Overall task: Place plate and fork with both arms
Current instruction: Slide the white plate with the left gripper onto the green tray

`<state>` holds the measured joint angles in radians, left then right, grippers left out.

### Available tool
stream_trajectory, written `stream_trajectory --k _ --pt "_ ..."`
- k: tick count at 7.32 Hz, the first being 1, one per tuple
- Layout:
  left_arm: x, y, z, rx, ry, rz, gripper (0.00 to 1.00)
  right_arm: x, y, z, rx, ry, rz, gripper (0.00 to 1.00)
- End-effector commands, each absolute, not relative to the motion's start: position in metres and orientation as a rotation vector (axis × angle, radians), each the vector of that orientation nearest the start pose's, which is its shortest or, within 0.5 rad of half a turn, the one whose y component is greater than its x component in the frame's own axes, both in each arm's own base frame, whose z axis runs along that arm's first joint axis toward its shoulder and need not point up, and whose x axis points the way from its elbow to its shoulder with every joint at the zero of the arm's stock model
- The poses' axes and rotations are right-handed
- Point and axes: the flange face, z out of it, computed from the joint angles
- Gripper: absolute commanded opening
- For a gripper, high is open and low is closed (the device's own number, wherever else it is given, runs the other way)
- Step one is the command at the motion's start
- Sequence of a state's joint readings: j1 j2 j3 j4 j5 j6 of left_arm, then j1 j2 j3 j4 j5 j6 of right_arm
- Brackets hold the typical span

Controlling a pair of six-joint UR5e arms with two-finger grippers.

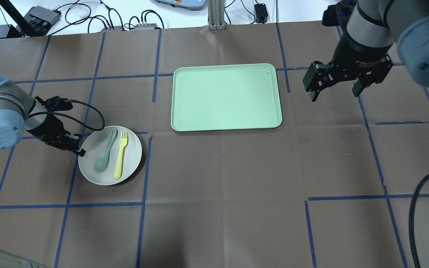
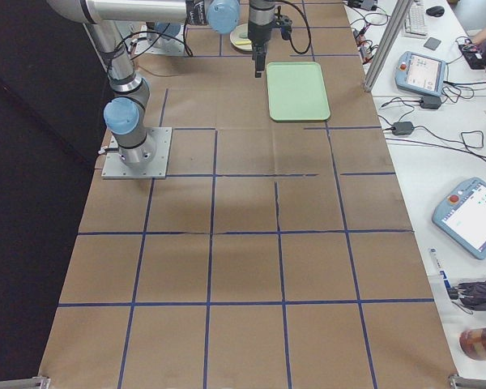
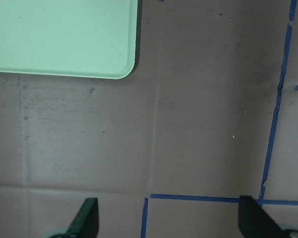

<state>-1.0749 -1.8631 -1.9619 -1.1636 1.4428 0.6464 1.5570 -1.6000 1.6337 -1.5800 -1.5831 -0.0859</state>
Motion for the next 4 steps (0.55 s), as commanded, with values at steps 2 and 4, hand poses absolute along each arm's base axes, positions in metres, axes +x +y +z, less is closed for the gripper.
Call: stream_trajectory --k 2,4 --pt "0.069 -0.513 0.231 0.122 3.449 0.173 0.03 0.125 -0.479 0.472 -0.114 3.15 0.04 1.0" --pt "-0.009 -0.547 0.255 0.128 3.408 0.152 0.03 0.125 -0.479 0.472 -0.114 3.15 0.04 1.0"
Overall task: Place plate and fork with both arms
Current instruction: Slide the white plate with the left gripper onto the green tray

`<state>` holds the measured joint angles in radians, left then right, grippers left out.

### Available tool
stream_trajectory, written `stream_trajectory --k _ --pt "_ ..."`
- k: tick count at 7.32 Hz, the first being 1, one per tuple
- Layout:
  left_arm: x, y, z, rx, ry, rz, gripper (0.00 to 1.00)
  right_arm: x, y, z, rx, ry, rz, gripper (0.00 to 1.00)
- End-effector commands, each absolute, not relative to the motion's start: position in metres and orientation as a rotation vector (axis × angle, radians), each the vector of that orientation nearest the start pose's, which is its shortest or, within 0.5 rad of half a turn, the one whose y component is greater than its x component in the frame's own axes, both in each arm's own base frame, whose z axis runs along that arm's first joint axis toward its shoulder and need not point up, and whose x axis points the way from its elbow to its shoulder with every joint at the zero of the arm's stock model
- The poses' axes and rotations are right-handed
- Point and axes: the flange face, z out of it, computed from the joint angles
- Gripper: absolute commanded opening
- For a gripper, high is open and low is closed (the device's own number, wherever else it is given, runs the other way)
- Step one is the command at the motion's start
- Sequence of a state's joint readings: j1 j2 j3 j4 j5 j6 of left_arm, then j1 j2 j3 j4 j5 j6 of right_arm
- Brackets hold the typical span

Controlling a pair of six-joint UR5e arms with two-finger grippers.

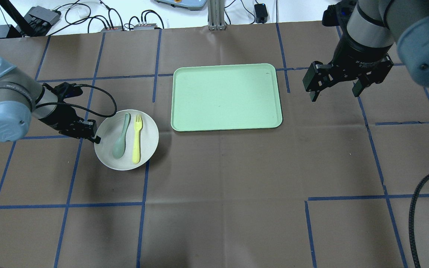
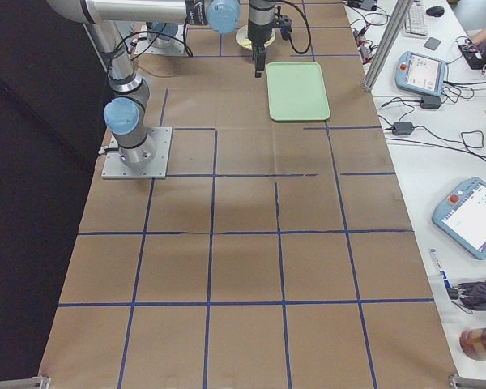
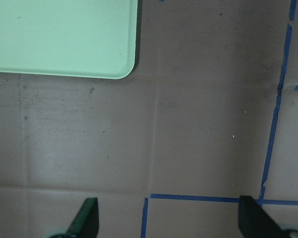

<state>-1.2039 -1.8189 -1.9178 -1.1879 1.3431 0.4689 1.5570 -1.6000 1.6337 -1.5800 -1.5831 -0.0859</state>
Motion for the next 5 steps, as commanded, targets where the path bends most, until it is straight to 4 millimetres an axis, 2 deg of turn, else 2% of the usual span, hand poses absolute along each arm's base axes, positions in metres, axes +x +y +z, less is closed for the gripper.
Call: stream_trajectory --k 1,2,5 --pt "-0.044 -0.564 0.268 0.122 3.397 0.126 0.03 0.125 -0.479 0.472 -0.114 3.15 0.04 1.0" --pt "-0.079 -0.579 0.263 0.102 3.457 0.138 0.03 0.125 -0.479 0.472 -0.114 3.15 0.04 1.0" --pt "-0.174 -0.641 0.25 0.105 3.459 0.157 0.03 0.125 -0.479 0.472 -0.114 3.15 0.04 1.0"
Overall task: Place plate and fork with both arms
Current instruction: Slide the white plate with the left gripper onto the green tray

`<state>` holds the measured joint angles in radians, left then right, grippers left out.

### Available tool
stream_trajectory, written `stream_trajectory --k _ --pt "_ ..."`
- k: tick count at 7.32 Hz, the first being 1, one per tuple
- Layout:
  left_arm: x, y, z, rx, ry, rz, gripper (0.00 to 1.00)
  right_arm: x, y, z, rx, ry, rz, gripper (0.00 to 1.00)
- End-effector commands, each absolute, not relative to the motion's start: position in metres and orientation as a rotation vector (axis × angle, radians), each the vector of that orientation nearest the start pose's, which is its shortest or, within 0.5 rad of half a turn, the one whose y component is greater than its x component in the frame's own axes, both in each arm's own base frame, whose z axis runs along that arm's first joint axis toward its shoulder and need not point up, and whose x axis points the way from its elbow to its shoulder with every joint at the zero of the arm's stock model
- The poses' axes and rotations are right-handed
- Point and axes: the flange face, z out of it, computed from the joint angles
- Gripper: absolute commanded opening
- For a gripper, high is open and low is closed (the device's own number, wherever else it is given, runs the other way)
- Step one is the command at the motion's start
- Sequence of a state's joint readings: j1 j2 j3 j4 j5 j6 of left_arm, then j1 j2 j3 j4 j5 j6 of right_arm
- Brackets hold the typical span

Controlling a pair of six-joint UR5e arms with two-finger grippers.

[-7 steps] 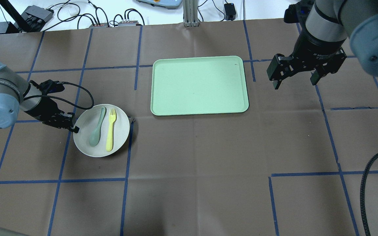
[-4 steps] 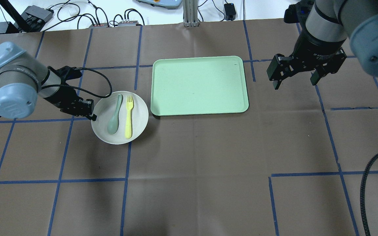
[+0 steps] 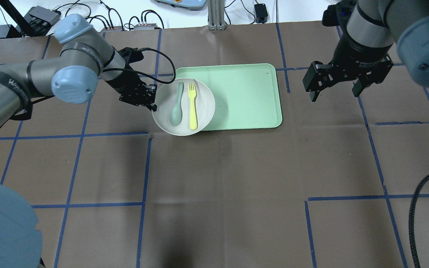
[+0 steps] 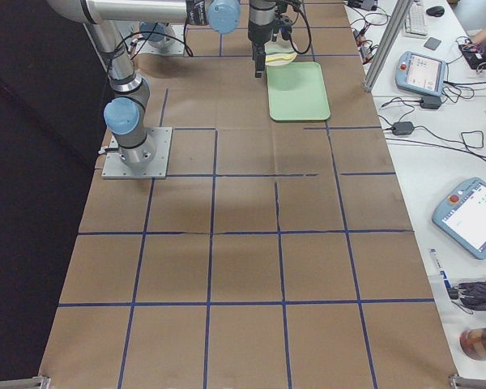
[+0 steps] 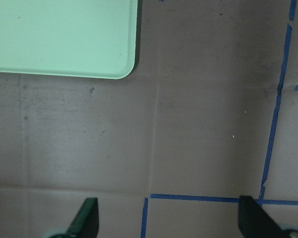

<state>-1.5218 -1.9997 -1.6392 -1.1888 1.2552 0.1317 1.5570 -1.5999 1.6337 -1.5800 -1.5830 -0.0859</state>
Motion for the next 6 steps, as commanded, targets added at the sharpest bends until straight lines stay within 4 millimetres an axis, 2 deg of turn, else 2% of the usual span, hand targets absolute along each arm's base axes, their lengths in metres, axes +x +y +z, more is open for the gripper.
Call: stream_trajectory --k 1,3,4,6 --pt "-0.195 -0.656 0.237 0.039 3.457 0.185 0.03 0.125 -0.478 0.471 -0.114 3.15 0.042 1.0" --pt "-0.225 -0.68 0.219 -0.02 3.448 0.204 0.03 0.125 -0.478 0.471 -0.114 3.15 0.042 1.0" --pt "-0.228 -0.686 0.207 -0.057 3.442 0.228 0.04 0.126 -0.478 0.471 -0.116 3.152 0.042 1.0" --pt "-0.225 -0.688 0.196 -0.066 3.434 0.253 0.06 0.126 -0.478 0.471 -0.116 3.152 0.042 1.0"
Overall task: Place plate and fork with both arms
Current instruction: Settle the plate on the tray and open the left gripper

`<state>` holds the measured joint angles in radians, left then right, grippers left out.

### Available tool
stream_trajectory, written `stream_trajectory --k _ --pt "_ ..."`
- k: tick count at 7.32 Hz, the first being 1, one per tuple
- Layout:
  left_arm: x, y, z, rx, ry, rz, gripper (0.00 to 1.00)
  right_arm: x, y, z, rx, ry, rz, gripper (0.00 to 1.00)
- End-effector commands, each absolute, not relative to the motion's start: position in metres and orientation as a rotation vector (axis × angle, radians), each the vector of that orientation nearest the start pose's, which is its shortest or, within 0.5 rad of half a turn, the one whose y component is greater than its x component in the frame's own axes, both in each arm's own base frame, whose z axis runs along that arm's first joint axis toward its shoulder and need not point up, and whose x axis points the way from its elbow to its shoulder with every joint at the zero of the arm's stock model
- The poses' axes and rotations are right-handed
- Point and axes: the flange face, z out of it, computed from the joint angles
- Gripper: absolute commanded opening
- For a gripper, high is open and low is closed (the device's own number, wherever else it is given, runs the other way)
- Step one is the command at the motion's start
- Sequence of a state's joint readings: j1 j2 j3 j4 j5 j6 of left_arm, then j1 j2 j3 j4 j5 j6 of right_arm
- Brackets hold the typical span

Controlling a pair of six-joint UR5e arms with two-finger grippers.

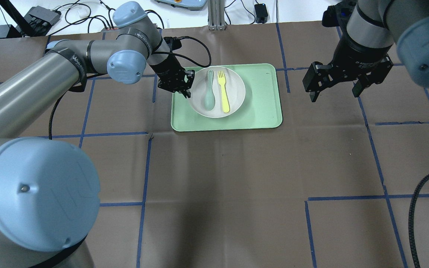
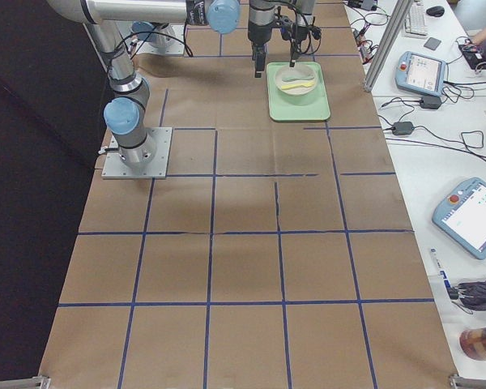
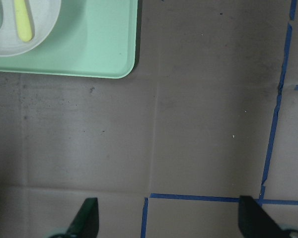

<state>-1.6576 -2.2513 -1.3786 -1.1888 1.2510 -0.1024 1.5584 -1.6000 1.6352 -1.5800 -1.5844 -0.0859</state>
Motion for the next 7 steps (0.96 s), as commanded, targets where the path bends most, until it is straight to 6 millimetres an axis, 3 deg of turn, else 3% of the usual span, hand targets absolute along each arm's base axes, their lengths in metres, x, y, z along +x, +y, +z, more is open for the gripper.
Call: stream_trajectory --k 1,4,7 --pt "-0.226 -0.687 0.19 -0.068 3.432 0.266 0.06 0.126 -0.478 0.471 -0.119 3.152 0.042 1.0" --pt "-0.228 -0.686 0.187 -0.06 3.429 0.279 0.09 0.126 -0.478 0.471 -0.121 3.153 0.045 1.0" --pt "-0.249 -0.678 0.19 0.056 3.43 0.272 0.09 0.126 -0.478 0.471 -0.121 3.153 0.045 1.0"
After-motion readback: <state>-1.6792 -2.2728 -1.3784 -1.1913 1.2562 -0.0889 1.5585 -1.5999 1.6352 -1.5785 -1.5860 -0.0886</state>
